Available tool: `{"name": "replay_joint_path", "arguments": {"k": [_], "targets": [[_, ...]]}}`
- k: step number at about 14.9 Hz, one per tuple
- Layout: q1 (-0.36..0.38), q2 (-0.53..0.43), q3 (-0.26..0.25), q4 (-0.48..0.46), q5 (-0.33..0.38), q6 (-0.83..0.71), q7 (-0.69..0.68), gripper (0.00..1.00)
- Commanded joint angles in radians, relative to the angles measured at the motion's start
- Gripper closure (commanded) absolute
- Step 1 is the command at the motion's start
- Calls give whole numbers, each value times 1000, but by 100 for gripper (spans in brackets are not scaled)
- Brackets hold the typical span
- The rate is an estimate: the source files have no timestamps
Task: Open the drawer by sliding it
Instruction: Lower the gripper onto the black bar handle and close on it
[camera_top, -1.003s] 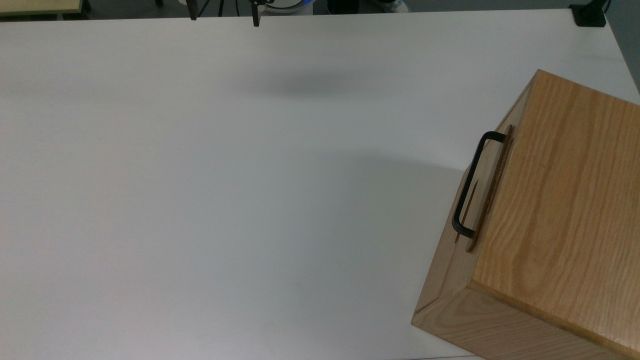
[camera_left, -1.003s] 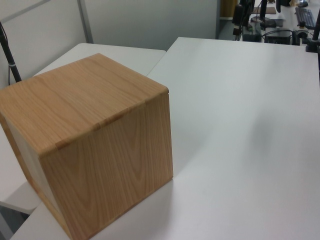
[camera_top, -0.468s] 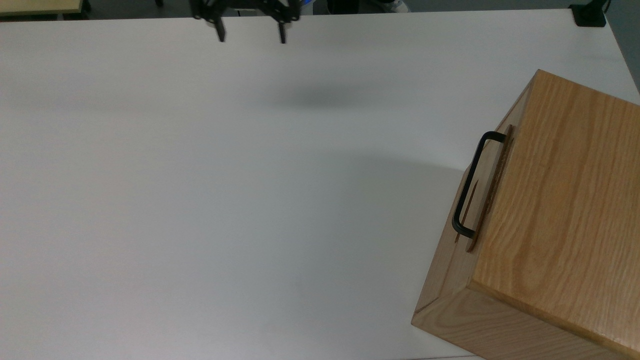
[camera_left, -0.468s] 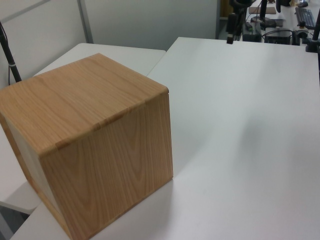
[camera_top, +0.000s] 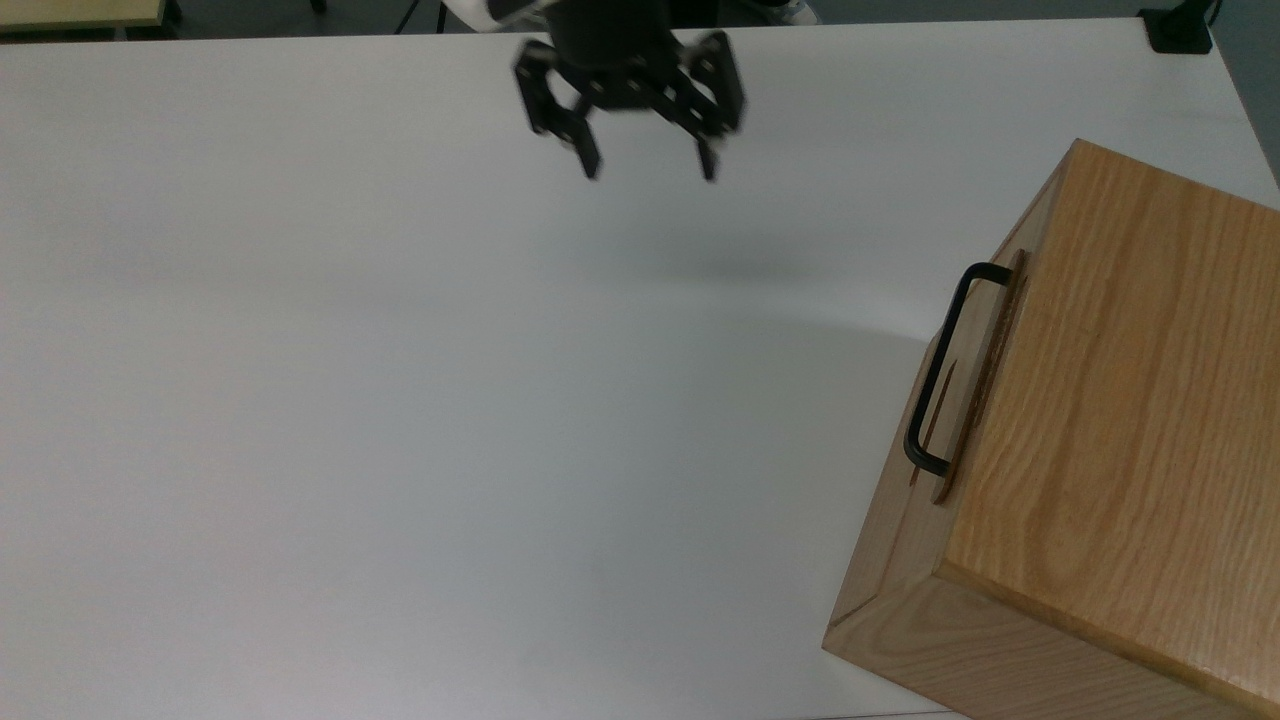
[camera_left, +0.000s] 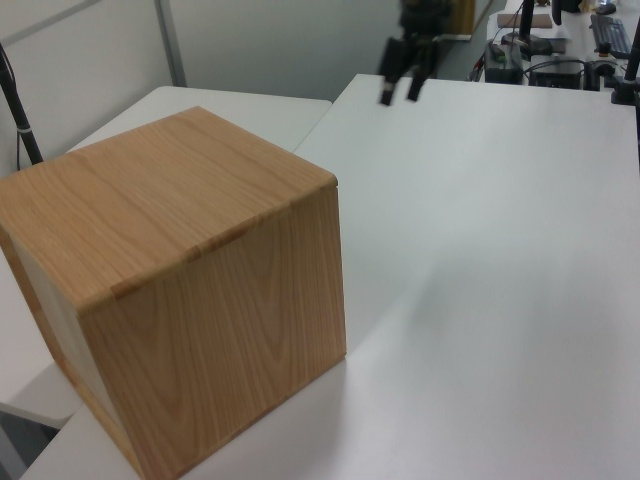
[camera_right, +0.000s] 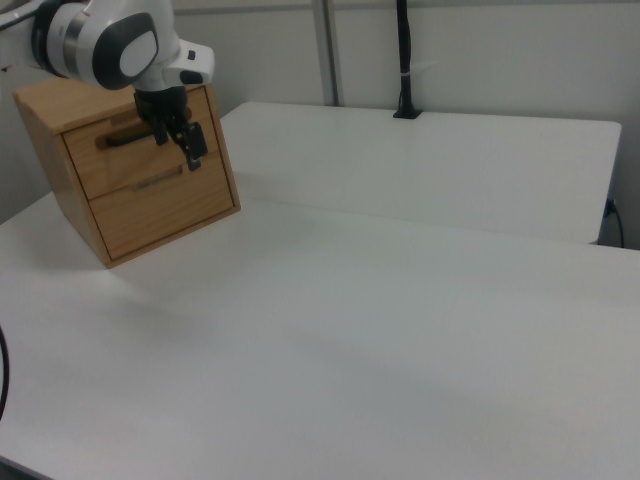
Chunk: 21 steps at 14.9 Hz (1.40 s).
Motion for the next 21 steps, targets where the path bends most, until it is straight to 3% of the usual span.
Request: {"name": "replay_joint_path", "arguments": {"k": [1, 2, 4, 6, 10, 13, 18, 21], "targets": [[76, 72, -3, 36, 82, 168, 150, 7], [82, 99, 3, 68, 157, 195, 151, 7], [82, 154, 19, 137, 204, 196, 150, 7], [84, 205, 46, 180, 198, 197, 157, 7], [116, 302, 47, 272, 193, 203, 205, 7], [121, 322, 48, 312, 193, 206, 232, 9], [128, 334, 56, 319, 187, 277, 263, 10], [145, 360, 60, 317, 139, 285, 291, 10]]}}
